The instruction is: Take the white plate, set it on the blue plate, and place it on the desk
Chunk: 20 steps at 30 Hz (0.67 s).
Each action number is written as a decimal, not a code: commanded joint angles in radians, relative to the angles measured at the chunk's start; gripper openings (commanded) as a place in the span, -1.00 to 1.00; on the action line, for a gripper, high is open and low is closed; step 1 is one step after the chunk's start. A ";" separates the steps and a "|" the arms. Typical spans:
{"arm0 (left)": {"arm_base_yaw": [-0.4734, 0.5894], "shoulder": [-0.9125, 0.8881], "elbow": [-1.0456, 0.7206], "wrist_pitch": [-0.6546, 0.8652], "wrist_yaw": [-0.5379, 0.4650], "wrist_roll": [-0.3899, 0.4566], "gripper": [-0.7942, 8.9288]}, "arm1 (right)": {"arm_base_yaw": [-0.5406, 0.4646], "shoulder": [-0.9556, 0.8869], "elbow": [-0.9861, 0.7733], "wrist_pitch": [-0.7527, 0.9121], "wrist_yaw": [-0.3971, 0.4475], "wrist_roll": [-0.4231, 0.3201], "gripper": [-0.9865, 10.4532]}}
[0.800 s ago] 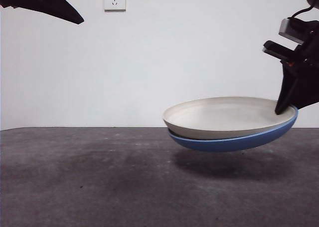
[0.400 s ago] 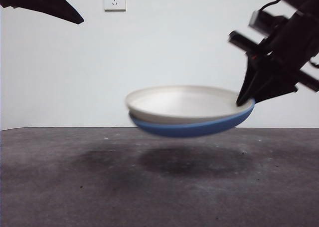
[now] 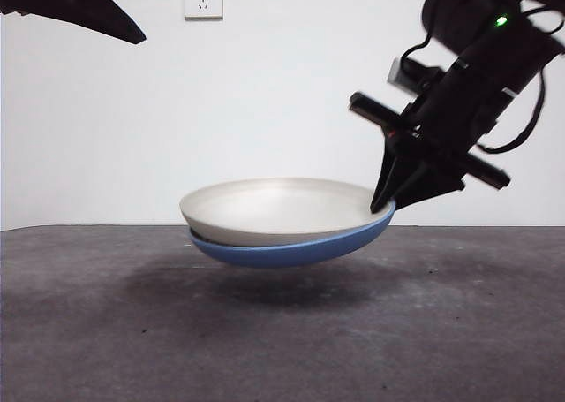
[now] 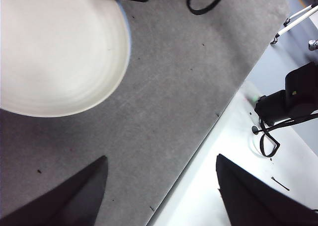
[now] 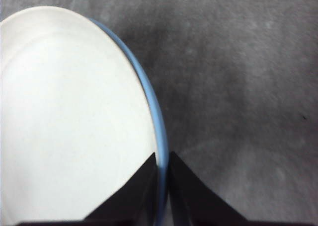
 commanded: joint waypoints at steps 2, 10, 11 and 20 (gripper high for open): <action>-0.005 0.005 0.008 0.003 0.004 0.015 -0.13 | 0.011 0.074 0.033 0.011 -0.004 0.026 -0.81; -0.005 0.005 0.008 0.000 0.004 0.015 -0.13 | 0.012 0.143 0.034 0.017 -0.005 0.024 -0.81; -0.005 0.005 0.008 0.000 0.004 0.016 -0.13 | 0.013 0.143 0.034 0.017 -0.006 0.021 -0.81; -0.005 0.005 0.008 0.002 0.004 0.015 -0.13 | 0.015 0.143 0.034 -0.002 -0.011 0.022 -0.44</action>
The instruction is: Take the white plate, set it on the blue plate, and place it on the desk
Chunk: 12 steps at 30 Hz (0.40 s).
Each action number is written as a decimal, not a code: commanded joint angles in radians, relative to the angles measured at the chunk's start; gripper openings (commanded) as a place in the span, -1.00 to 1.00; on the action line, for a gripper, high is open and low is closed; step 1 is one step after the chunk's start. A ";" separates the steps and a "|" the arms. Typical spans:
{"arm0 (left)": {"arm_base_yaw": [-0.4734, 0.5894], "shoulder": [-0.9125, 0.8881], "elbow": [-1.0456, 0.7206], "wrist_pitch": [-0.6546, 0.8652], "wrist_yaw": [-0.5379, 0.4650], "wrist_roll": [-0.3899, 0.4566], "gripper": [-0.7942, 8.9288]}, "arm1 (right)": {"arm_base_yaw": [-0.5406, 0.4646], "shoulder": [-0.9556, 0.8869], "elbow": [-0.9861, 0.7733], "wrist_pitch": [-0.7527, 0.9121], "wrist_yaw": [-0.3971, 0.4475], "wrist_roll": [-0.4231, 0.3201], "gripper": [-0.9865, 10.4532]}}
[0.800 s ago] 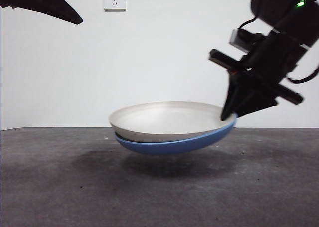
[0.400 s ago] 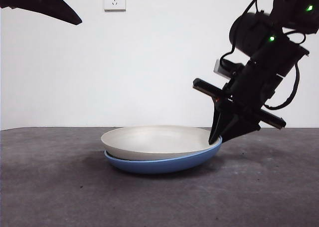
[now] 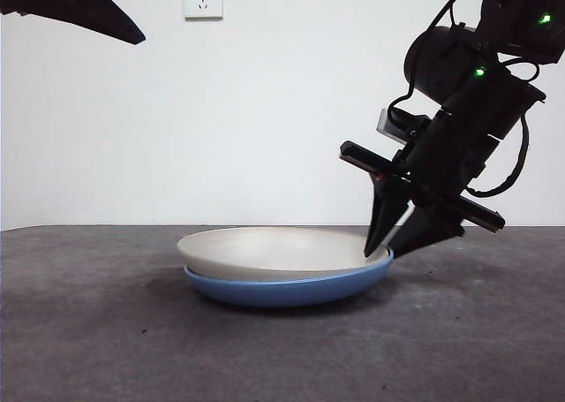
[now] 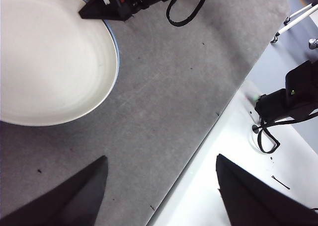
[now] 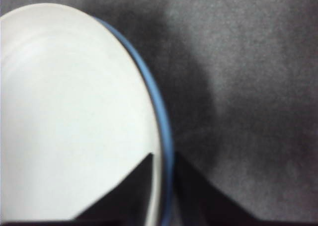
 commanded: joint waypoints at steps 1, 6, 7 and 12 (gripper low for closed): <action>-0.005 0.005 0.008 0.006 0.004 0.009 -0.13 | 0.009 0.020 0.019 0.002 -0.003 0.006 -0.35; -0.005 0.005 0.008 0.005 0.004 0.009 -0.13 | 0.008 0.006 0.019 -0.005 -0.002 0.006 -0.28; -0.005 0.005 0.008 0.005 0.004 0.009 -0.13 | 0.008 -0.005 0.019 -0.010 0.003 0.005 -0.28; -0.005 0.005 0.008 0.006 0.003 0.010 -0.13 | 0.006 -0.079 0.019 -0.035 0.005 -0.027 -0.28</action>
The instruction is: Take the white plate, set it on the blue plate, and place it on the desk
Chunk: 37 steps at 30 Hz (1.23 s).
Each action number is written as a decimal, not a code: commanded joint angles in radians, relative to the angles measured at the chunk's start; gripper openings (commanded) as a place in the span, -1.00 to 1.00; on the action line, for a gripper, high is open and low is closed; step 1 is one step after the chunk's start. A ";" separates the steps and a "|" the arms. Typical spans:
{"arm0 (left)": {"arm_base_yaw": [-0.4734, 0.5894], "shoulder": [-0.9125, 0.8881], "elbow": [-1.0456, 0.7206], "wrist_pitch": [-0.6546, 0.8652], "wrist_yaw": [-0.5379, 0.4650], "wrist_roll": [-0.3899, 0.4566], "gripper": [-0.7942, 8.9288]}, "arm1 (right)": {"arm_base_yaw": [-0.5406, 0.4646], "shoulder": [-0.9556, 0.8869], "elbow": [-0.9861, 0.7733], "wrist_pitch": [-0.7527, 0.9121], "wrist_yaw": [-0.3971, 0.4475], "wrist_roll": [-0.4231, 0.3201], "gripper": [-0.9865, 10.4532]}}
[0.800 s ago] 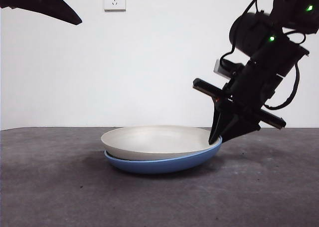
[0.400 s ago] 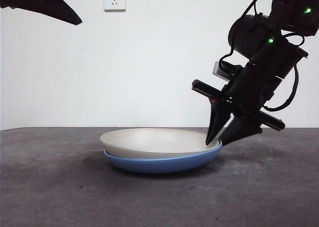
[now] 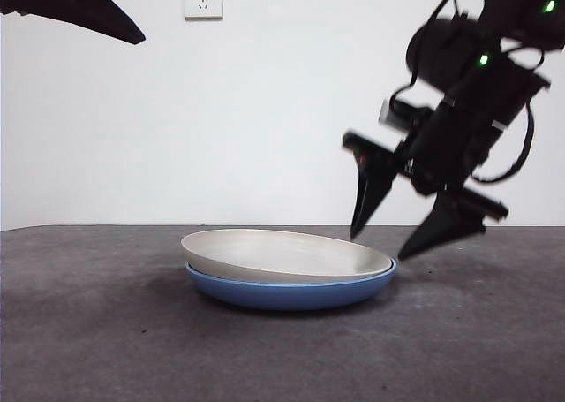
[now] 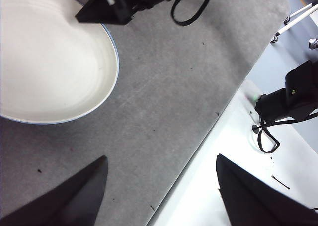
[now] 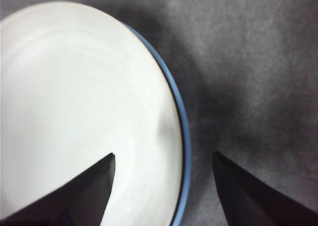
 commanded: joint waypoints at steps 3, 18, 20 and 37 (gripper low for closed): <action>-0.005 0.005 0.008 0.006 0.003 0.009 -0.13 | 0.005 -0.099 0.019 -0.046 0.003 -0.063 -0.28; -0.005 0.005 0.008 0.008 0.003 0.009 -0.13 | 0.005 -0.517 0.019 -0.494 -0.061 -0.305 -0.28; -0.005 0.005 0.008 0.008 0.003 0.010 -0.13 | 0.005 -0.572 0.019 -0.554 -0.061 -0.316 -0.28; -0.005 0.005 0.008 0.005 0.003 0.009 -0.13 | 0.006 -0.820 0.018 -0.786 -0.146 -0.379 -0.28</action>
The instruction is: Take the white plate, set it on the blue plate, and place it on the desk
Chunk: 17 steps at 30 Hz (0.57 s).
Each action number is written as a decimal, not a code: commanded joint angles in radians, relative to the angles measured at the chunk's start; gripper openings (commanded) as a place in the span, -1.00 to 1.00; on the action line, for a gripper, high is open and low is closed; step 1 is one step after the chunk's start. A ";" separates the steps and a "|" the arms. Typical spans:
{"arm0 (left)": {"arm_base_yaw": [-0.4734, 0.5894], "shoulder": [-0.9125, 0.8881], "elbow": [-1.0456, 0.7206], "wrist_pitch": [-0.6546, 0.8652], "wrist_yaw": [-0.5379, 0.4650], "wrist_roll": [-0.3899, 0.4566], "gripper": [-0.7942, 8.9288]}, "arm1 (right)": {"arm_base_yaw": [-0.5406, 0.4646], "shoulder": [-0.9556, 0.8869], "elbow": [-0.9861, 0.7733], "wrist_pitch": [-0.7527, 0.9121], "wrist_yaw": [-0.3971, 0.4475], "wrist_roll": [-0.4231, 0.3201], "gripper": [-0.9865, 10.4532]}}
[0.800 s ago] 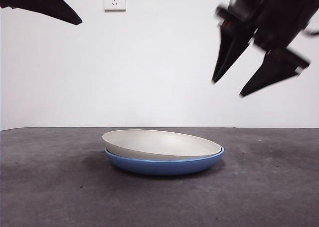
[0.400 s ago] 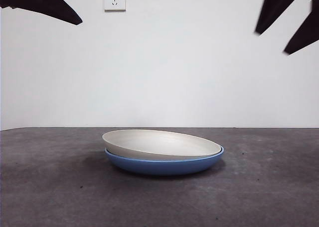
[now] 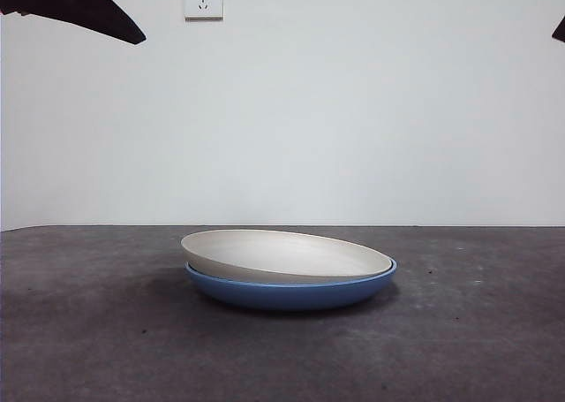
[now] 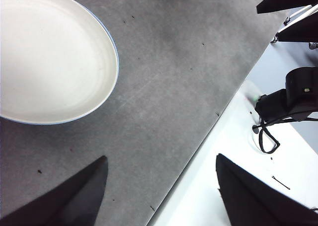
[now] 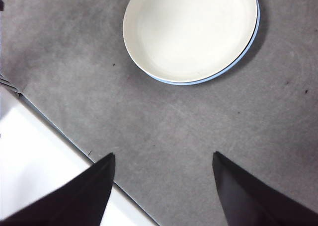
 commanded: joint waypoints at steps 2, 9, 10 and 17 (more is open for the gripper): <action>-0.005 0.005 0.008 0.004 0.003 0.009 -0.13 | 0.006 0.004 0.016 0.006 -0.004 -0.013 -0.28; -0.005 0.005 0.008 0.002 0.003 0.009 -0.24 | 0.006 0.005 0.016 0.005 -0.004 -0.013 -0.33; -0.005 0.005 0.008 0.001 0.003 0.008 -0.39 | 0.006 0.005 0.016 0.004 -0.005 -0.013 -0.43; -0.005 0.005 0.008 0.005 0.003 0.009 -0.81 | 0.006 0.005 0.016 0.010 -0.003 -0.024 -0.81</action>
